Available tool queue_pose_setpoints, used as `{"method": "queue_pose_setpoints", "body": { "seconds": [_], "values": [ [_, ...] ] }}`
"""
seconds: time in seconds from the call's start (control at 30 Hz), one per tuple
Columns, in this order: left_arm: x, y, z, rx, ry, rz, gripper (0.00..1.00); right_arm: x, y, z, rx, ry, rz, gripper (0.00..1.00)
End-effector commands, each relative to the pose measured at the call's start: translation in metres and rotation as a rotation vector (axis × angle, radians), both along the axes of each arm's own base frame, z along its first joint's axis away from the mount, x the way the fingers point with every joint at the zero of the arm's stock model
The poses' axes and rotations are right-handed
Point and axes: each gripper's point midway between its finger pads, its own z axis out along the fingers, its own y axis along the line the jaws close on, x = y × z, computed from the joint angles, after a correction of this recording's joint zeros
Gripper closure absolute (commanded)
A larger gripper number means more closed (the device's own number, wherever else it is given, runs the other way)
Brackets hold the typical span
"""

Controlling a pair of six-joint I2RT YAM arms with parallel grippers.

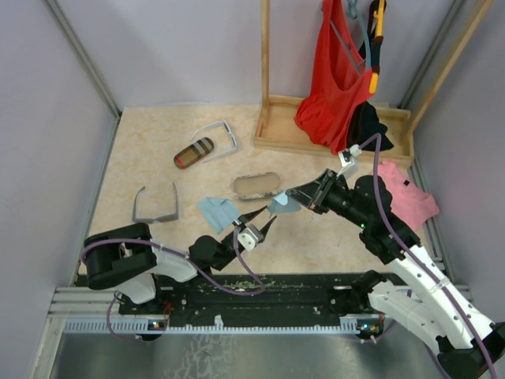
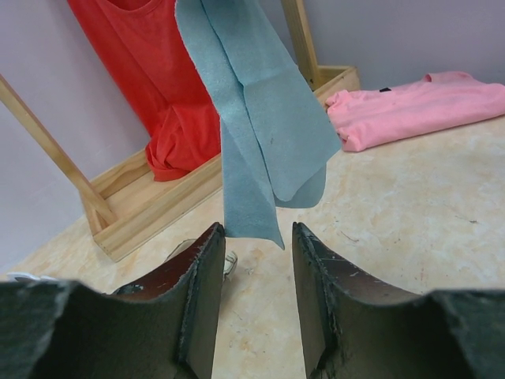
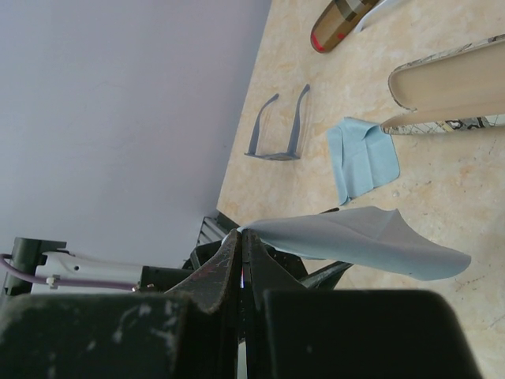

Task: Organize the sunglasses
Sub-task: Pick up the glasses cleaning cloth from the center of the board.

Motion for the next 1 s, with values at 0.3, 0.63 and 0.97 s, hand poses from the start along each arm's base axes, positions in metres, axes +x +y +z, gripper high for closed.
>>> {"method": "queue_pose_setpoints", "body": {
  "seconds": [0.3,0.63,0.97],
  "values": [
    [-0.0013,0.0002,0.0346,-0.132,-0.040,0.010,0.65,-0.0040,0.0020,0.0370,0.073,-0.093,0.016,1.00],
    [-0.0026,0.0019,0.0353,-0.136,-0.039,0.015,0.59,-0.0039,0.0016,0.0358,0.070,-0.092,0.014,1.00],
    [0.0002,0.0084,0.0382,-0.158,-0.037,0.059,0.55,-0.0029,0.0011,0.0347,0.065,-0.090,0.009,1.00]
  ]
}}
